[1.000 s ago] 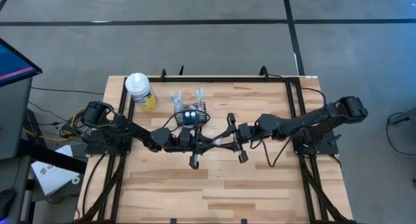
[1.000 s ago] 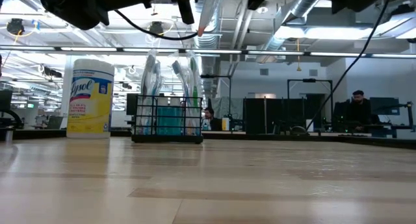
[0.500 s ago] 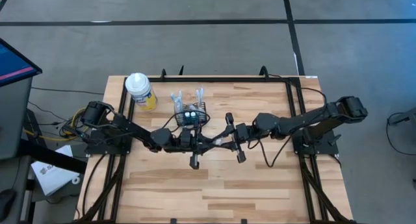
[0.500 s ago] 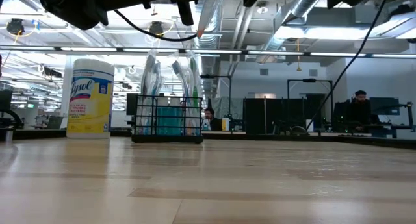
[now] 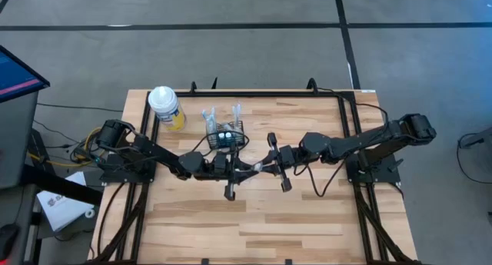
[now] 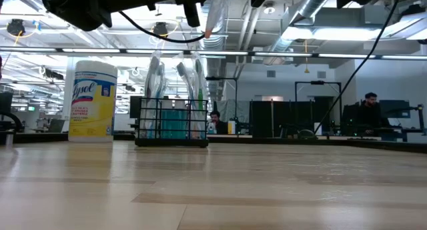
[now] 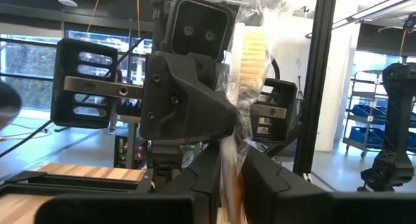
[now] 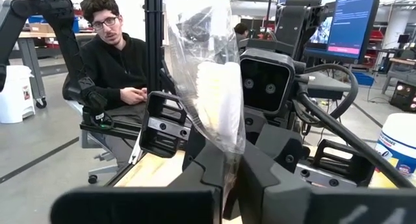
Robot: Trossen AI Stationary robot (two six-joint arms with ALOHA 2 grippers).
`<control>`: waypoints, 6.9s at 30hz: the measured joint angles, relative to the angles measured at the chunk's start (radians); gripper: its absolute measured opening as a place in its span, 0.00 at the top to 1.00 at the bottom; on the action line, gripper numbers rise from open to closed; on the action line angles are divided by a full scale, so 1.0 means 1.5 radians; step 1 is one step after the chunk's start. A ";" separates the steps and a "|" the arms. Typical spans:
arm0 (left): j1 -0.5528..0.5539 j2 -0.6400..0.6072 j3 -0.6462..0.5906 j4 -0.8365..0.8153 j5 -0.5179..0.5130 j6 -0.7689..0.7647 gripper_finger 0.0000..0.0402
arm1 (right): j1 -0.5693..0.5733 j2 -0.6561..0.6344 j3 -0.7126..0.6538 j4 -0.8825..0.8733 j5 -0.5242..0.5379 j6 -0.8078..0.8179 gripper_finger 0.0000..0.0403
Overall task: Pick & Place toothbrushing station
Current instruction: Put the orange toothbrush into the mesh organizer, then return to Home Position
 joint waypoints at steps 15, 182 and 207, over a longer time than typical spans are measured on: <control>0.001 -0.077 -0.069 0.003 -0.011 0.001 0.75 | -0.017 -0.001 -0.001 -0.017 -0.008 -0.008 0.99; -0.017 -0.216 -0.175 0.000 -0.008 0.001 0.74 | -0.333 0.317 0.089 0.059 -0.146 0.036 0.74; -0.017 -0.216 -0.175 -0.003 -0.006 0.001 0.74 | -0.348 0.186 0.089 -0.119 -0.197 0.028 0.46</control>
